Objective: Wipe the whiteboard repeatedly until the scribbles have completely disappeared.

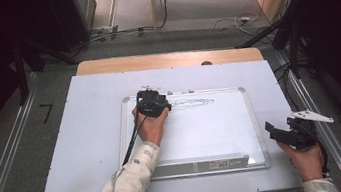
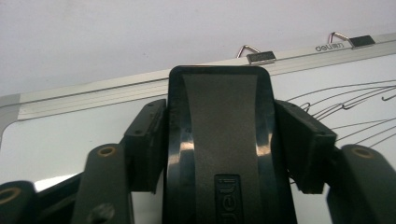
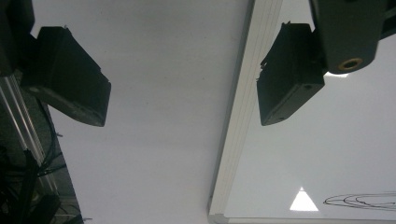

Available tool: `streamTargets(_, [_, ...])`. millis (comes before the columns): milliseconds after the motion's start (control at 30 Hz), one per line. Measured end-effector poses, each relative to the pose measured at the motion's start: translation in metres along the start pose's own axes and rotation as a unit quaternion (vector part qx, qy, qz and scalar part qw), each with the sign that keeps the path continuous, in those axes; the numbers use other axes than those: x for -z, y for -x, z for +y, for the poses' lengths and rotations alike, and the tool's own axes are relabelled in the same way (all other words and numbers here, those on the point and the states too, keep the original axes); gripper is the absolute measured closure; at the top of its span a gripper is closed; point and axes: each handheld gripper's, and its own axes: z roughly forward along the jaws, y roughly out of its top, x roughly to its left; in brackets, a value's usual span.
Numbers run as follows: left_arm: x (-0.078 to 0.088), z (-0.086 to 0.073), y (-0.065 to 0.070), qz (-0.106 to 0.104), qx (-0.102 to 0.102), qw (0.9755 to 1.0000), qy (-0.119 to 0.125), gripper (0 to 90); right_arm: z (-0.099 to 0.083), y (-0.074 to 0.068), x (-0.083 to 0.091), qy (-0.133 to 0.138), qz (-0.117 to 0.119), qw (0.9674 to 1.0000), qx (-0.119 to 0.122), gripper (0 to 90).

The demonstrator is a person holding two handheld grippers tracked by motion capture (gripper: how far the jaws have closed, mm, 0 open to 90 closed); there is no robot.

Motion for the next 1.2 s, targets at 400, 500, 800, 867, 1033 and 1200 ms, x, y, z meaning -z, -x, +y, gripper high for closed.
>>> streamTargets(400, [-0.002,0.001,0.007,-0.008,-0.02,0.9998,-0.001,40.3,0.0,-0.001,0.0,0.001,-0.001,1.0,0.002,16.4])
streamTargets(500, [-0.003,0.002,0.01,-0.012,-0.024,0.9996,-0.002,40.4,0.0,0.0,0.0,0.001,0.0,1.0,0.002,16.6])
streamTargets(800, [-0.005,0.003,0.025,-0.023,-0.041,0.9989,-0.004,40.5,0.0,-0.001,0.0,0.0,0.0,1.0,0.003,16.7])
streamTargets(867, [-0.006,0.003,0.028,-0.024,-0.042,0.9988,-0.003,40.5,0.0,-0.001,0.0,0.0,0.001,1.0,0.003,16.8])
streamTargets(1033, [-0.007,0.004,0.034,-0.028,-0.046,0.9985,-0.005,40.5,0.0,-0.001,-0.001,0.0,0.001,1.0,0.003,16.9])
streamTargets(1200, [-0.009,0.006,0.043,-0.029,-0.053,0.9981,-0.007,40.5,0.001,-0.001,0.0,0.001,0.001,1.0,0.004,17.0])
